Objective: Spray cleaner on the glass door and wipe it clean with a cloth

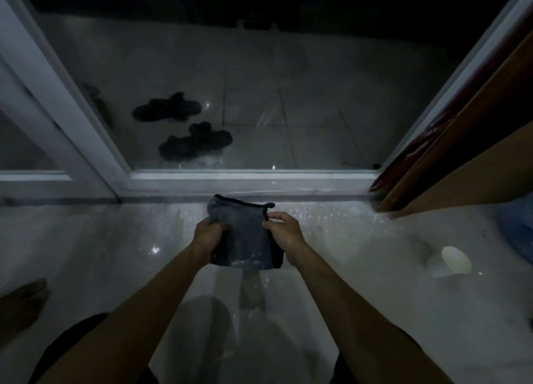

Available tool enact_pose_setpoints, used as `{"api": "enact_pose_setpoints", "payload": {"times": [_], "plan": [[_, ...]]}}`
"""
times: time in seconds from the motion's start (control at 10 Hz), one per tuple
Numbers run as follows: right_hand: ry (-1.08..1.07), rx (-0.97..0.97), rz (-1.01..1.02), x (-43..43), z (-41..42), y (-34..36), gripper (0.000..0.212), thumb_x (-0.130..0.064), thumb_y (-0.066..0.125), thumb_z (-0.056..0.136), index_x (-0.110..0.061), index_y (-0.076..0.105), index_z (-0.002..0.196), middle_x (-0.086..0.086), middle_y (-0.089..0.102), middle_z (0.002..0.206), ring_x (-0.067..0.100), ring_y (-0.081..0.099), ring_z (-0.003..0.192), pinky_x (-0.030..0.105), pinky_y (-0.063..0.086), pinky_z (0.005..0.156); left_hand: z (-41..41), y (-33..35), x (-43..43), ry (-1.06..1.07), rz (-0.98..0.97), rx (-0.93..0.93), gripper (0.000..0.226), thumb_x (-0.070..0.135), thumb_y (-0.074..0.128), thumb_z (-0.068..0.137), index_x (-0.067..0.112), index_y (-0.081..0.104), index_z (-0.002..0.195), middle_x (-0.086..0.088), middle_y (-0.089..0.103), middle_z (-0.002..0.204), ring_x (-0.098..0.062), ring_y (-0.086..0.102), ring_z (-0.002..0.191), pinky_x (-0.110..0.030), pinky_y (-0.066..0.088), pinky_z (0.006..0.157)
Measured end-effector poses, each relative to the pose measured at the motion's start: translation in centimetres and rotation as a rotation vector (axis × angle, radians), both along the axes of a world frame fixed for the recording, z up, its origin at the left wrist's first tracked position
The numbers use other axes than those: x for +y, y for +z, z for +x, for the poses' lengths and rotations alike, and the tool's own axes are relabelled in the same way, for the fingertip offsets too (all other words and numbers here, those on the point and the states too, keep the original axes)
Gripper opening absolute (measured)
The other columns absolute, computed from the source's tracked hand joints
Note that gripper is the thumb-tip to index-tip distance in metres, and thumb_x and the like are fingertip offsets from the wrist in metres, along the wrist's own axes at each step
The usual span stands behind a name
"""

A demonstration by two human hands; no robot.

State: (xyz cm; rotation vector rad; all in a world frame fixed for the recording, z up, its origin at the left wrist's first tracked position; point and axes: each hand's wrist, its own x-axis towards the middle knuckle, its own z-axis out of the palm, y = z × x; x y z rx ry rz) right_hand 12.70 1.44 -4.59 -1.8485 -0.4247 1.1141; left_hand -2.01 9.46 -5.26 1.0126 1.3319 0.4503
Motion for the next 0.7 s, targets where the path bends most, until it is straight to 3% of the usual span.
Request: {"api": "enact_pose_setpoints", "payload": {"times": [0.1,0.2,0.3,0.4,0.5,0.7], "plan": [[-0.021,-0.014,-0.056,0.3,-0.4,-4.0,0.027,-0.009,0.062,0.089,-0.012,0.064,0.116,0.006,0.062,0.105,0.019,0.060,0.089,0.020,0.049,0.064,-0.3,-4.1,0.2,-0.053,-0.035,0.055,0.029,0.010,0.053,0.094,0.001,0.057,0.121,-0.019,0.060,0.124,-0.034,0.058,0.107,-0.037,0.048,0.087],[-0.010,-0.040,-0.125,0.4,-0.7,-7.7,0.029,-0.010,0.063,0.085,-0.014,0.066,0.113,0.006,0.066,0.112,0.020,0.062,0.097,0.025,0.053,0.077,-0.9,-7.2,0.2,-0.149,-0.027,0.154,0.014,0.013,0.056,0.093,0.003,0.059,0.103,-0.021,0.060,0.120,-0.031,0.058,0.098,-0.037,0.049,0.087],[0.051,-0.110,-0.227,-0.3,-0.9,-9.6,0.019,-0.014,0.061,0.087,-0.014,0.067,0.105,0.006,0.064,0.108,0.023,0.060,0.098,0.030,0.051,0.082,-1.7,-8.1,0.1,-0.234,0.013,0.285,0.036,0.023,0.067,0.077,0.002,0.060,0.105,-0.016,0.058,0.120,-0.035,0.055,0.113,-0.039,0.047,0.096],[0.186,-0.289,-0.323,-1.0,-0.4,-8.5,0.017,-0.018,0.057,0.090,-0.016,0.061,0.107,0.003,0.056,0.106,0.024,0.057,0.106,0.028,0.045,0.082,-2.7,-6.2,0.6,-0.376,0.129,0.420,0.066,0.031,0.061,0.087,0.002,0.036,0.142,-0.019,0.043,0.144,-0.033,0.042,0.131,-0.038,0.036,0.108],[0.269,-0.386,-0.346,-1.1,0.3,-3.9,0.040,-0.026,0.057,0.092,-0.015,0.049,0.130,0.008,0.057,0.126,0.026,0.057,0.112,0.030,0.046,0.092,-3.1,-1.5,1.9,-0.448,0.268,0.479,0.062,0.020,0.055,0.094,0.006,0.027,0.147,-0.020,0.037,0.148,-0.032,0.038,0.134,-0.038,0.033,0.109],[0.432,-0.636,-0.354,-0.1,2.9,8.6,0.061,-0.034,0.055,0.095,-0.020,0.029,0.148,0.010,0.036,0.149,0.029,0.042,0.132,0.043,0.031,0.112,-2.2,10.4,4.3,-0.480,0.482,0.547,0.061,0.016,0.057,0.093,0.007,0.030,0.146,-0.020,0.042,0.143,-0.032,0.046,0.126,-0.038,0.039,0.104]]}}
